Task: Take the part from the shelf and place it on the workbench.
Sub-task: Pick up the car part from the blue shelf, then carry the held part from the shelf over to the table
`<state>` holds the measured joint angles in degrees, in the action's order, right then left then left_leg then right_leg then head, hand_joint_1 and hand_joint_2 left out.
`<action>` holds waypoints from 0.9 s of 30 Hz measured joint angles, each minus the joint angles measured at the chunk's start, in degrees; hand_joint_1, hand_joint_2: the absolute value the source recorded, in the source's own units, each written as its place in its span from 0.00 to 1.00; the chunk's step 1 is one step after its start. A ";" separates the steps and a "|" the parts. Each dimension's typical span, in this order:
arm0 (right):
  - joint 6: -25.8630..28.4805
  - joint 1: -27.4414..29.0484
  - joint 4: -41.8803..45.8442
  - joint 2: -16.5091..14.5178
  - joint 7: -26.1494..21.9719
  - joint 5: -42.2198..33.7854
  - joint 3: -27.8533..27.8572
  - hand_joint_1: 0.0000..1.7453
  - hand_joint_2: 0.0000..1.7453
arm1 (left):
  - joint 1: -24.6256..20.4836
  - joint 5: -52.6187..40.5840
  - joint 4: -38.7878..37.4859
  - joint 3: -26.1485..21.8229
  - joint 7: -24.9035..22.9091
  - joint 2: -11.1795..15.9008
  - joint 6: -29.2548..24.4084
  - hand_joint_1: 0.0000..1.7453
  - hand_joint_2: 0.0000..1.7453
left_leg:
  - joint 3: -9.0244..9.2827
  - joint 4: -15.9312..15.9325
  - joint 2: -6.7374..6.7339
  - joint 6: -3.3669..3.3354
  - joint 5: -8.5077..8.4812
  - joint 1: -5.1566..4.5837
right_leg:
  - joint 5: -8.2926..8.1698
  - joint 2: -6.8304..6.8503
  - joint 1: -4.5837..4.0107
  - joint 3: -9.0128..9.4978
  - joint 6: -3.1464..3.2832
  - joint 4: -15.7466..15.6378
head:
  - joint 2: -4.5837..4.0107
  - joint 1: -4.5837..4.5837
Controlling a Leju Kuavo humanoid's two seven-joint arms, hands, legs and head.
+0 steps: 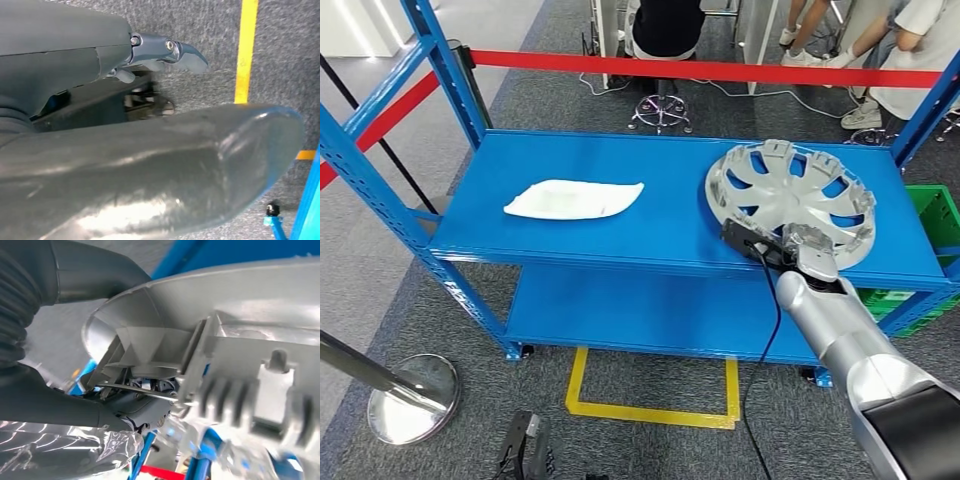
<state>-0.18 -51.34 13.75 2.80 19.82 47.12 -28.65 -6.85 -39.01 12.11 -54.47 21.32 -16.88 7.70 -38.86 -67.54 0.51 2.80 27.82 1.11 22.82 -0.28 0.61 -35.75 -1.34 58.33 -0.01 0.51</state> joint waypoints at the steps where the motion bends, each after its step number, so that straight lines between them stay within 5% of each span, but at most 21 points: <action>1: 2.31 -0.07 0.19 -0.37 -1.89 -1.11 0.98 1.00 1.00 | -0.01 0.23 0.00 -0.08 0.38 0.00 -0.20 0.00 1.00 | 1.87 3.87 -0.06 0.02 -1.68 0.03 | 0.08 -0.12 -0.08 -0.14 -0.29 0.28 | -0.01 0.04; 3: 6.92 -0.32 0.72 -1.14 -6.32 -3.82 3.47 1.00 1.00 | 0.01 0.66 0.00 -0.33 1.18 -0.01 -0.52 0.00 1.00 | 3.94 8.56 0.01 -0.56 -3.06 0.06 | 0.16 -0.35 -0.29 -0.58 -0.96 0.73 | -0.01 0.06; 7: 12.23 -0.89 2.11 -2.55 -13.51 -8.50 9.58 1.00 1.00 | 0.58 1.17 0.00 -0.95 2.31 0.01 -0.69 0.00 1.00 | 3.78 9.06 0.21 -2.36 -3.10 0.03 | 0.64 -0.28 -0.16 -1.23 -1.96 1.31 | 0.00 -0.08; 11: 13.39 -1.50 2.83 -3.52 -15.87 -9.88 13.43 1.00 1.00 | 0.67 1.31 0.00 -1.40 2.65 0.04 -0.80 0.00 1.00 | 3.81 9.14 0.24 -3.11 -3.16 0.18 | 6.64 -0.14 -0.06 -6.97 -2.57 13.71 | -0.01 -0.40; 13: 16.24 -1.07 3.33 -3.99 -19.01 -11.37 15.27 1.00 1.00 | 0.77 1.40 0.00 -1.61 3.02 0.07 -1.12 0.00 1.00 | 3.84 9.11 0.40 -3.14 -3.10 0.19 | 6.89 -0.14 -0.05 -8.76 -2.52 17.06 | 0.00 -0.43; 16: 21.26 -0.66 5.20 -4.96 -25.24 -12.92 18.61 1.00 1.00 | 0.86 1.67 0.00 -1.97 3.93 0.08 -1.51 0.00 1.00 | 4.10 9.09 0.57 -2.73 -2.85 0.15 | 1.60 -0.13 -0.08 -4.49 -2.07 7.69 | 0.00 -0.43; 18: 23.04 -0.47 6.59 -5.69 -27.69 -13.05 20.06 1.00 1.00 | 0.89 1.84 -0.01 -2.21 4.31 0.10 -1.61 0.00 1.00 | 4.09 9.06 0.54 -2.11 -2.73 -0.03 | 0.09 -0.24 -0.24 -1.74 -1.73 2.13 | 0.00 -0.37; 23: 24.24 0.80 8.90 -6.93 -29.59 -13.25 21.75 1.00 1.00 | 0.99 1.88 0.00 -2.69 4.59 0.15 -1.72 0.00 1.00 | 3.39 8.06 0.31 -0.51 -1.64 -0.07 | 0.24 -0.37 -0.19 -1.32 -0.18 1.04 | 0.01 -0.09; 27: 27.40 4.83 14.04 -8.46 -36.98 -17.35 23.44 1.00 1.00 | 1.20 2.01 0.00 -3.09 5.13 0.27 -2.40 0.00 1.00 | -2.81 -4.45 0.15 -0.12 4.05 -0.20 | 0.30 -0.25 -0.25 -1.22 0.60 0.94 | 0.00 0.18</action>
<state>27.22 -46.50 27.79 -5.66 -17.16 29.77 -5.21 -5.65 -37.00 12.11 -57.56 26.45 -16.61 5.30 -41.67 -71.99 0.66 2.67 31.87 0.91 23.13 -0.53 0.35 -36.96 -0.74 59.27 -0.01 0.69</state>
